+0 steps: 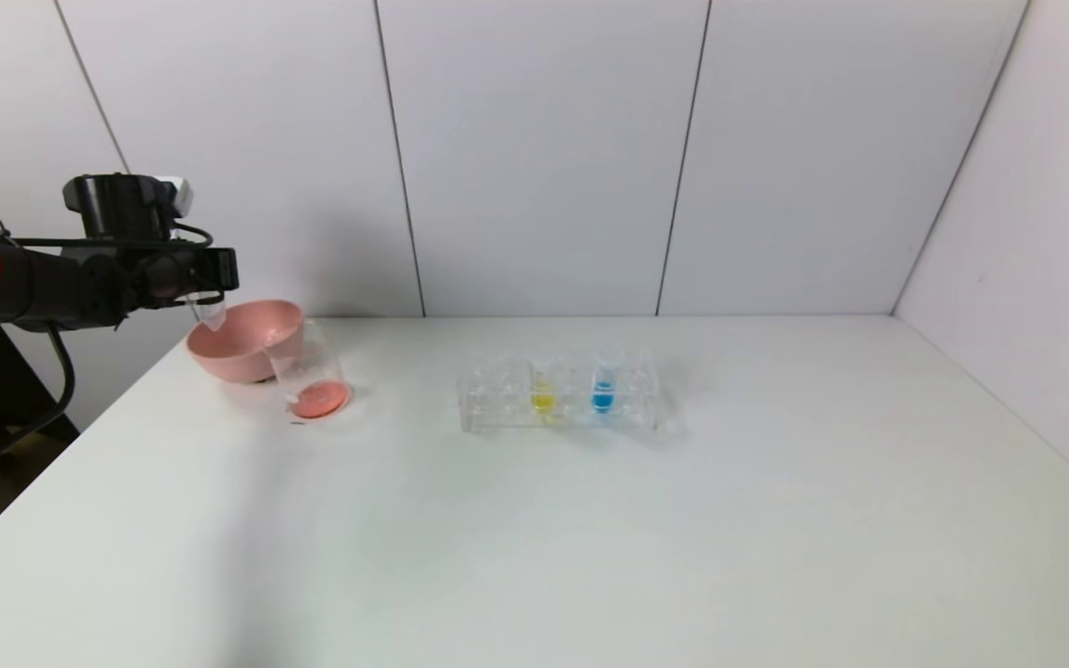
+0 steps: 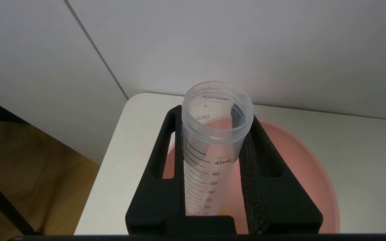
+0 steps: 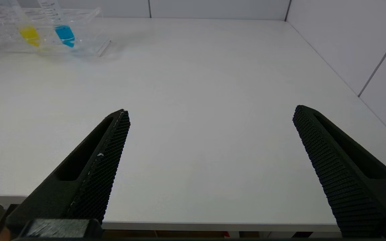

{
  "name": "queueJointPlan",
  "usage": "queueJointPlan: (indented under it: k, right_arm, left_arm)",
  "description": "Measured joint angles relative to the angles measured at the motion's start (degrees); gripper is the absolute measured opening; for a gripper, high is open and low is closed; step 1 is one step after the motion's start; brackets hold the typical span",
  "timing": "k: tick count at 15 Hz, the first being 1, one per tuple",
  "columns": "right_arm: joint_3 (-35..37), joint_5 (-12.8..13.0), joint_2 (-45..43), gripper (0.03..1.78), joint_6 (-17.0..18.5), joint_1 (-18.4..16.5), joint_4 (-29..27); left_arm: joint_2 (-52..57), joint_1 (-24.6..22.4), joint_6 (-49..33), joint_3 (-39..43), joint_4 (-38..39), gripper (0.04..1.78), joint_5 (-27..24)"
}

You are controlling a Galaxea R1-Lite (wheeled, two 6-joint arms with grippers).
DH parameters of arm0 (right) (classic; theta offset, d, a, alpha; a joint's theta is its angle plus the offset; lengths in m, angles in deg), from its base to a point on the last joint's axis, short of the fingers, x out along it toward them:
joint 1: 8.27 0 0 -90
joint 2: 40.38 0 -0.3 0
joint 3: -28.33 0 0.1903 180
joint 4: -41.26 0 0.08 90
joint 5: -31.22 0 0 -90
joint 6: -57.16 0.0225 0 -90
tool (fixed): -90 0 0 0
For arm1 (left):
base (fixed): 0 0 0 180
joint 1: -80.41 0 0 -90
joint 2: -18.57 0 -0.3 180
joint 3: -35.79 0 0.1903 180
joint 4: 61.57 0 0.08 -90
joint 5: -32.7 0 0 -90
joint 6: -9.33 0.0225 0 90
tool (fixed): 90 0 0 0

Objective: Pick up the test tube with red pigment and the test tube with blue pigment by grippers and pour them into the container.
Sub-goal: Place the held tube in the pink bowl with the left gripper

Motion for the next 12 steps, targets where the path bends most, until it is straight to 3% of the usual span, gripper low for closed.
queueJointPlan:
  k: [8,12]
  right_arm:
    - [0.0,0.0,0.0,1.77,-0.02,-0.02,0.02]
    - [0.0,0.0,0.0,1.77,-0.02,-0.05,0.02]
  left_arm:
    - [-2.82,-0.85,0.11,0.13,0.78,0.55,-1.05]
    - [-2.9,-0.83,0.11,0.13,0.8,1.02,-1.07]
